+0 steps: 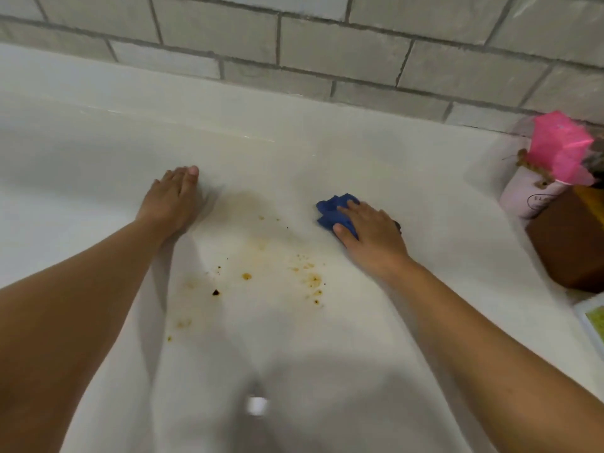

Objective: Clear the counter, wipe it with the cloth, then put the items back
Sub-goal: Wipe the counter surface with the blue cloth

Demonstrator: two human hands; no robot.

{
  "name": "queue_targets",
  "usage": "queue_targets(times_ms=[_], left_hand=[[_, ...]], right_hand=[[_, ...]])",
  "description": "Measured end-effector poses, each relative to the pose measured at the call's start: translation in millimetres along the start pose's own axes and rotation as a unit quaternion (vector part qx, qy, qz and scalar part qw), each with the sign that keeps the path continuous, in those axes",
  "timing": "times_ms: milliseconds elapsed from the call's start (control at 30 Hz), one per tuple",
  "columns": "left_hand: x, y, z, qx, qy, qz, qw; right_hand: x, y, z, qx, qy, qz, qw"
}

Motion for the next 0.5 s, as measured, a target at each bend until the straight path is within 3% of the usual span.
queue_targets(times_ms=[100,167,300,400,500], left_hand=[[2,3,3,-0.001,0.006,-0.002,1.0],[3,4,2,-0.002,0.014,-0.001,1.0],[8,7,3,-0.01,0.072,0.014,0.997],[21,16,-1,-0.02,0.169,0.061,0.983],[24,26,-8,-0.018,0.237,0.028,0.971]], right_hand=[[7,69,-71,0.105,-0.022,0.033,0.994],[5,86,-79,0.127,-0.048,0.006,0.991],[10,33,-41,0.073,-0.044,0.021,0.996],[1,-18,-15,-0.003,-0.02,-0.012,1.0],[1,-16,-26,-0.023,0.005,-0.008,1.0]])
Point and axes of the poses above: each hand's wrist, its own y-axis away from the middle knuckle, its own x-axis out of the back of the hand, z = x × y, the point moved 9 cm from there along -y, towards the middle knuckle, and after that the axes turned 8 degrees about y, right-handed, at the moved point
